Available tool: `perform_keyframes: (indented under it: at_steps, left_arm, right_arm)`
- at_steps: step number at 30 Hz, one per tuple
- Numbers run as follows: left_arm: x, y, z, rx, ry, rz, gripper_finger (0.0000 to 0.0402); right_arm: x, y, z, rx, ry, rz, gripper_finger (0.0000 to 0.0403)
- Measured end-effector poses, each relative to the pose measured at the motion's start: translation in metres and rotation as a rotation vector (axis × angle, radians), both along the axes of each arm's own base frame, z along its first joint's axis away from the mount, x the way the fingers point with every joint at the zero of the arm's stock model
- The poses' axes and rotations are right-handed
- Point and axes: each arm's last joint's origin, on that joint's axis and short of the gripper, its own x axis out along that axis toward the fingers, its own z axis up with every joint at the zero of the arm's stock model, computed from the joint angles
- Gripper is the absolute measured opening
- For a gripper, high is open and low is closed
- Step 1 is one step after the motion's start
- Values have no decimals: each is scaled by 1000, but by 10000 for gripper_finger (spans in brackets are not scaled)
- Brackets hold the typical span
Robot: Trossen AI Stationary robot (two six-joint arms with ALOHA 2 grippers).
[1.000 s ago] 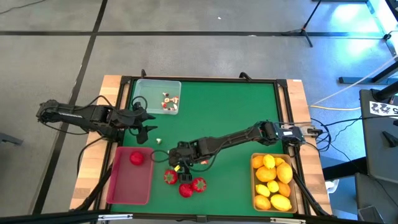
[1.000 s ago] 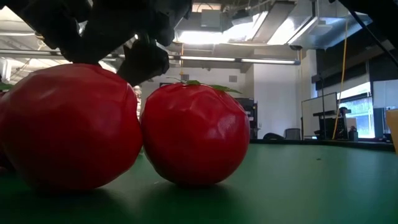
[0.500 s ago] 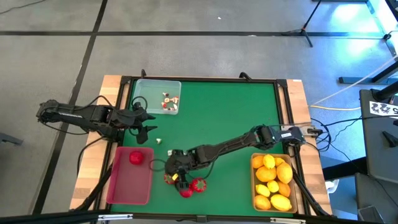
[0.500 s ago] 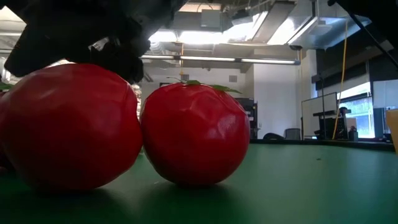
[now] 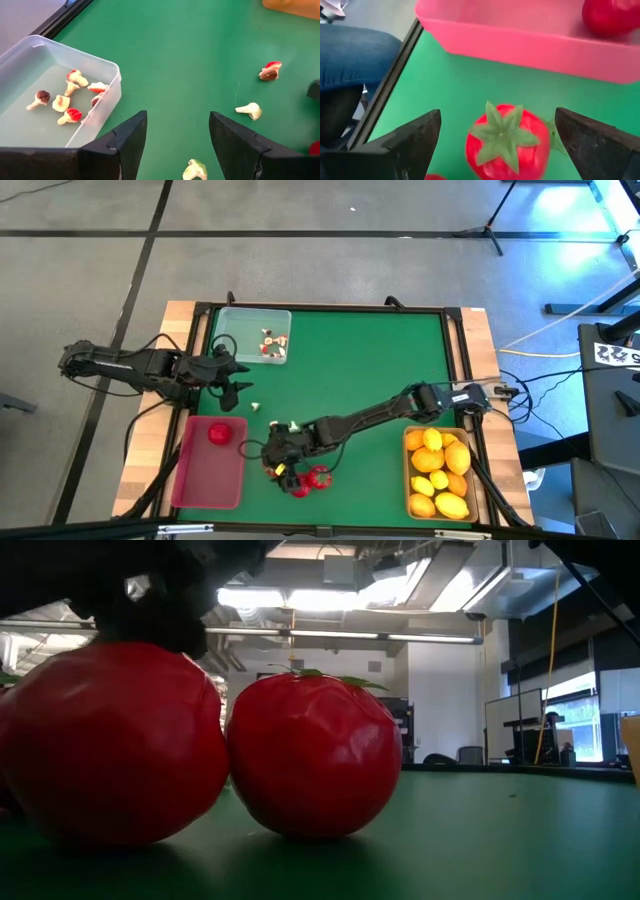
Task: Sort produce into baskets
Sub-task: Put the tomato into the pink bin
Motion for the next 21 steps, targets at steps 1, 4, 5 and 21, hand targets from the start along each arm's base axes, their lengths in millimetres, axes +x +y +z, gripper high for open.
perform_keyframes:
  at_steps: [1,4,5,21]
  left_arm:
    - [0,0,0,-1,0,1,210]
    - [0,0,0,-2,5,2,210]
    - [-1,0,-1,-5,13,5,210]
    - [-3,0,-3,-38,29,36,210]
  right_arm:
    - [1,0,0,2,-14,2,386]
    - [6,2,-10,31,-32,25,386]
    - [6,2,-14,35,-11,31,386]
    - [1,-8,-42,-6,166,-38,385]
